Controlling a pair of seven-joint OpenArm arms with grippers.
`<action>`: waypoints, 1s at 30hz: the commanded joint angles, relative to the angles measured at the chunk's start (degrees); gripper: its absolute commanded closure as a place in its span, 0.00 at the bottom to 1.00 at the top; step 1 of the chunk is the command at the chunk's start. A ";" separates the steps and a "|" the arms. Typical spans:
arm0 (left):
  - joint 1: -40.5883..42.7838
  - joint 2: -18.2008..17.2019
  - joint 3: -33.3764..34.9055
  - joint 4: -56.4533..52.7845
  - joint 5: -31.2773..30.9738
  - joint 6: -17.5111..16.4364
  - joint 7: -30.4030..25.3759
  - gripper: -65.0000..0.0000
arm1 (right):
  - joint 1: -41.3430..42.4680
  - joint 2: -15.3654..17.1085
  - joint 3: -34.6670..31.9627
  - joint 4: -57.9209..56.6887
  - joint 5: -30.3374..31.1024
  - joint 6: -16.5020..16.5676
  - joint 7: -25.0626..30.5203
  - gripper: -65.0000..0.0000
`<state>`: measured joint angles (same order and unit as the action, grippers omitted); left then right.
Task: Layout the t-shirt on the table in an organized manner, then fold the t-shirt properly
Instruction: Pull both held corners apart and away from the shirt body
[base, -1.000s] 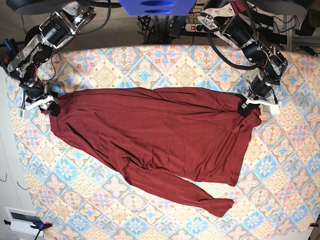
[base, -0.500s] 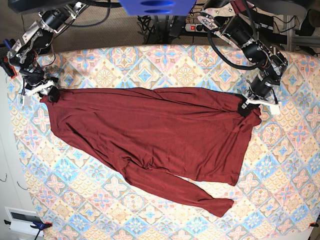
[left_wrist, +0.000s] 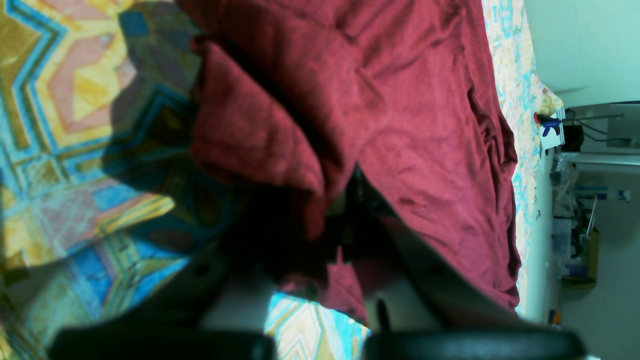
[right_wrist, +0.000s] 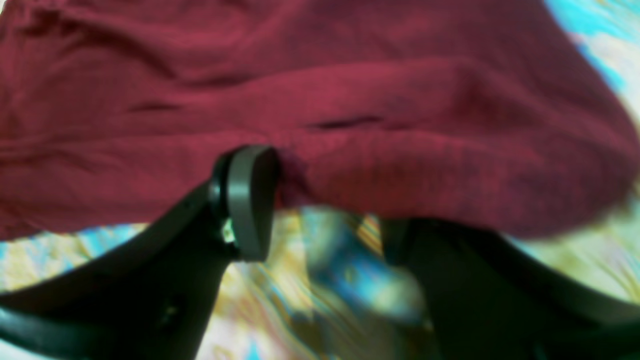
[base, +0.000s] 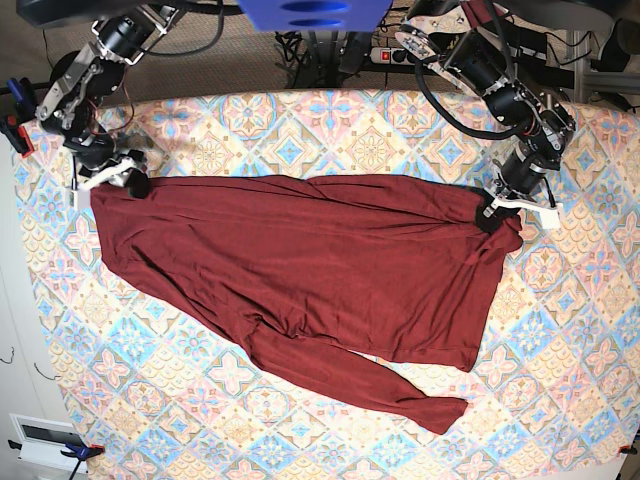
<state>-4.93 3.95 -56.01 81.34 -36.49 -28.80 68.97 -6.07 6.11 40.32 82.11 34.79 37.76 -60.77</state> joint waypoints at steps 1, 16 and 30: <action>-0.74 -0.56 0.23 0.81 -1.53 -0.43 -0.88 1.00 | 0.22 0.88 0.08 0.14 0.60 0.35 1.21 0.52; 3.83 -5.13 0.32 0.90 -9.53 -0.43 -0.44 1.00 | -0.04 0.97 0.61 -3.20 0.69 2.24 2.27 0.97; 13.41 -9.97 0.05 1.16 -17.09 -0.43 -0.35 1.00 | -5.50 0.79 2.01 10.07 0.78 2.24 1.65 0.98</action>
<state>8.71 -5.04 -55.64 81.36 -52.38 -28.91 70.43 -12.19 5.72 41.95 90.74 34.74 40.25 -61.12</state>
